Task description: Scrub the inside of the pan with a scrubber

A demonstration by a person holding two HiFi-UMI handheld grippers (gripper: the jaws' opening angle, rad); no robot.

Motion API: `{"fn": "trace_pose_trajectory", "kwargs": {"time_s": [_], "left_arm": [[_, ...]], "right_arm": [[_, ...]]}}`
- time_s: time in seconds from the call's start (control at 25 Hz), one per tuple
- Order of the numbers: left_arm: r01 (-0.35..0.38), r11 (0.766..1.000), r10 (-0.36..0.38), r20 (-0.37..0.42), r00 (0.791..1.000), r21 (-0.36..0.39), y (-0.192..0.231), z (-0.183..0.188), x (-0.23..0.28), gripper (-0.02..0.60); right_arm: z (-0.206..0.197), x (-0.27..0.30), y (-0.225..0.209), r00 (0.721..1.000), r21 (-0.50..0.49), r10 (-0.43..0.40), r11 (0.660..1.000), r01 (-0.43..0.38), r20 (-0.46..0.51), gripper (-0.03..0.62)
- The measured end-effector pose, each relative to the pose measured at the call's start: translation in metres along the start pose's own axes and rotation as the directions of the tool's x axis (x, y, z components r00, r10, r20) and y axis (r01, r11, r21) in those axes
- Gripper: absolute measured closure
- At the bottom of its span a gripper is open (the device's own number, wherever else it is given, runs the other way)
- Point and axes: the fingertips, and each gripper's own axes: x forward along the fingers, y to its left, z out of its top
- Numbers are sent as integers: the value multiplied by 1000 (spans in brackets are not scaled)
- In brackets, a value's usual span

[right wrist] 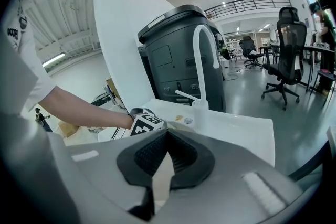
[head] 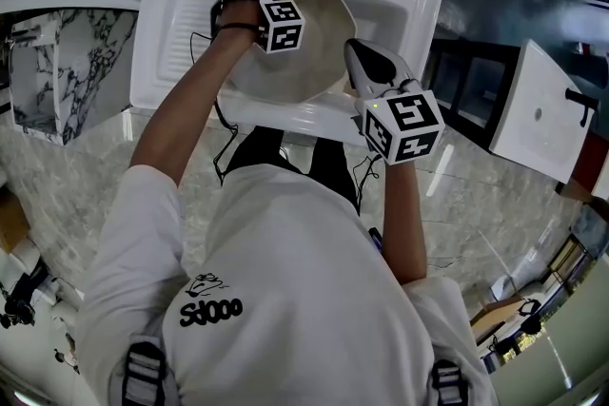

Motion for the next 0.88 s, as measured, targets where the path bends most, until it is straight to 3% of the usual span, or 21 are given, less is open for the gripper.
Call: {"fn": "trace_pose_trajectory", "kwargs": {"time_s": [0.12,0.24,0.48,0.76,0.88], "left_arm": [[101,994,-97,-111,989,33,-17,-24,0,512],[228,973,-216,-202,955,39,-38,-44,-6,512],[471,882,-464,-217,859,-23,-83,-57,-21,512],[704,708,-680,-219,700,51,-143,-54,-41,512],[786,616,-774,-155,614,40,-160,-44,-58,514]], "right_arm": [[1,-4,-1,1000,0,-1,1000,1,7,585],[0,-7,-2,1000,8,-1,1000,1,14,585],[0,-14,2,1000,5,7,1000,-8,24,585],[3,-22,7,999,-11,12,1000,-12,39,585],[5,-28,8,999,-17,13,1000,-13,50,585]]}}
